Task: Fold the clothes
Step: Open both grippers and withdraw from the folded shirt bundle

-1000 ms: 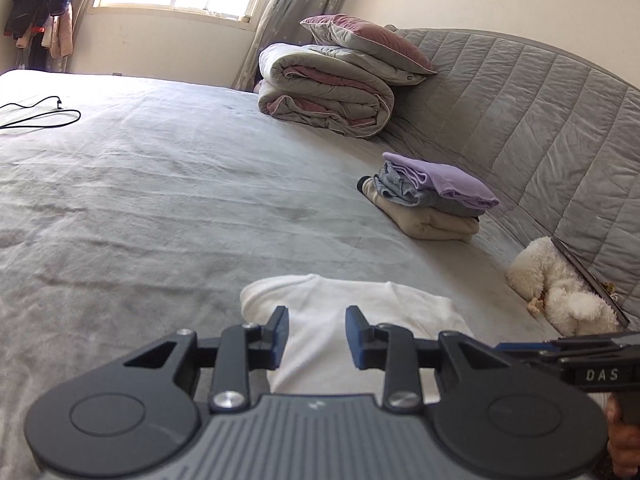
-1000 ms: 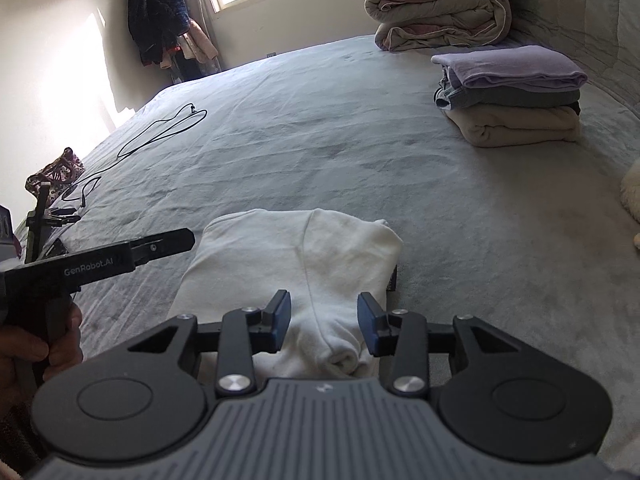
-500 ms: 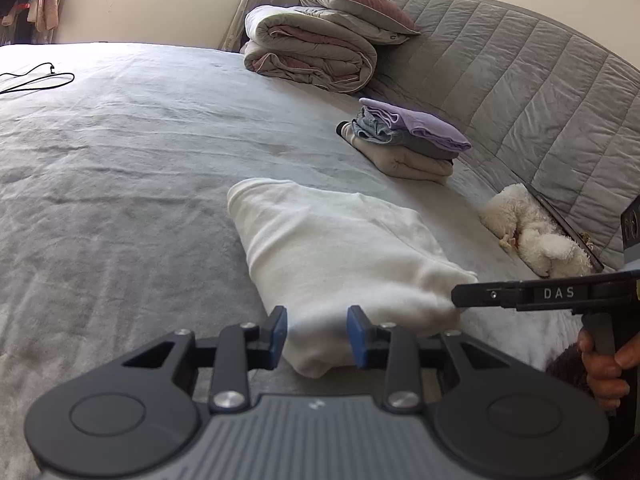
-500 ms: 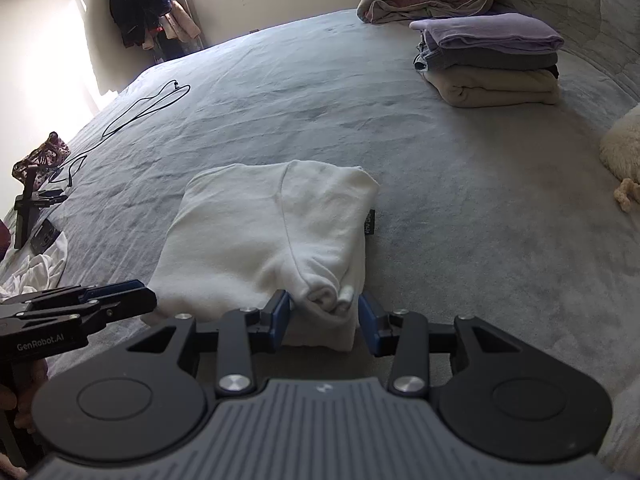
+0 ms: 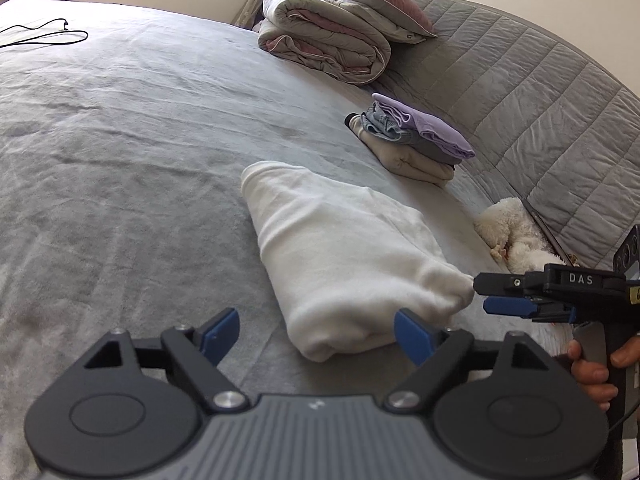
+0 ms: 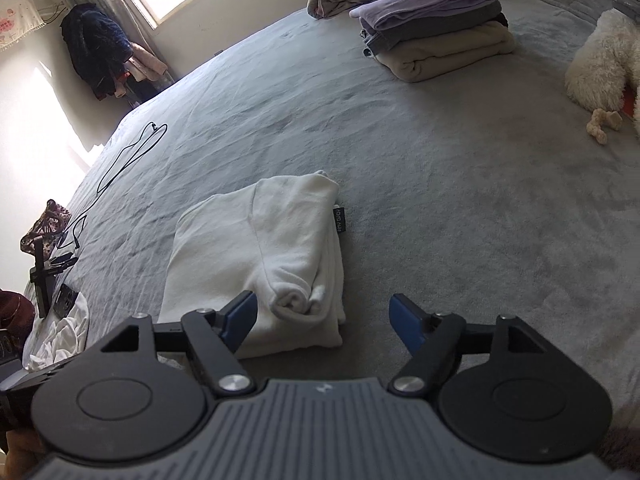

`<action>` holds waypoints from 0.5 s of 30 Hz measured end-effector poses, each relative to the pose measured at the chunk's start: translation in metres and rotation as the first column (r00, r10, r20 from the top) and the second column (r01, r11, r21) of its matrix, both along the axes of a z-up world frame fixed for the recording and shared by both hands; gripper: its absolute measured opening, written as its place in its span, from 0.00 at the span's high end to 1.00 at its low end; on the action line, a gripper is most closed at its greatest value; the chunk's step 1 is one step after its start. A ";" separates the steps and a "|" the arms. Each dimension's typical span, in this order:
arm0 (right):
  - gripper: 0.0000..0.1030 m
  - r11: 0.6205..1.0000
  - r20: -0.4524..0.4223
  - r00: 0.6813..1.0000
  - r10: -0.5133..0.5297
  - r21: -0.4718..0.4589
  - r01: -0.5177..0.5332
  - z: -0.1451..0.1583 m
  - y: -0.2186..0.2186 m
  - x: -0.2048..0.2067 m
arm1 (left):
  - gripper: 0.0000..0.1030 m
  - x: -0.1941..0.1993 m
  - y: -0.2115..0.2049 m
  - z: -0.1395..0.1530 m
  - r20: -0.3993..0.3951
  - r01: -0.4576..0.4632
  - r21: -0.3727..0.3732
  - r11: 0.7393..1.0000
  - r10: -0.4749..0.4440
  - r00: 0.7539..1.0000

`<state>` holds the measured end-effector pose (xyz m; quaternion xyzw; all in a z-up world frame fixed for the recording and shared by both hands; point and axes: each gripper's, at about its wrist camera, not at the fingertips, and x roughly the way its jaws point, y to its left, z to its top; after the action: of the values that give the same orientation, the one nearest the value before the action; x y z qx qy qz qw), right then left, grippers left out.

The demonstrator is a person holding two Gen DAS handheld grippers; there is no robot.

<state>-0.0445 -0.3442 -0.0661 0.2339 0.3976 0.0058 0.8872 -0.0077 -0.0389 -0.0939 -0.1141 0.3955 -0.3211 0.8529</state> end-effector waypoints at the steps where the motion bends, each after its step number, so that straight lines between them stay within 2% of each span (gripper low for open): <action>1: 0.15 1.000 -0.006 1.000 -0.001 -0.006 0.001 0.001 0.001 -0.001 | 0.12 0.001 0.000 0.000 -0.013 -0.003 -0.001 1.000 0.002 1.000; 5: 0.03 1.000 -0.024 1.000 0.003 -0.020 -0.003 0.004 0.005 -0.001 | 0.09 0.007 0.002 -0.002 -0.085 -0.025 -0.007 1.000 0.024 0.996; 10: 0.02 0.999 -0.036 0.999 0.020 -0.025 -0.021 0.007 0.011 0.005 | 0.09 0.012 0.007 -0.004 -0.150 -0.036 -0.048 0.998 0.028 0.988; 15: 0.01 0.999 -0.035 0.998 0.044 -0.029 -0.045 0.009 0.018 0.010 | 0.09 0.014 0.010 -0.005 -0.169 -0.049 -0.054 0.997 0.039 0.985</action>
<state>-0.0346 -0.3264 -0.0576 0.2117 0.4180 0.0156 0.8833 0.0065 -0.0292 -0.0986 -0.1743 0.4538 -0.3029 0.8197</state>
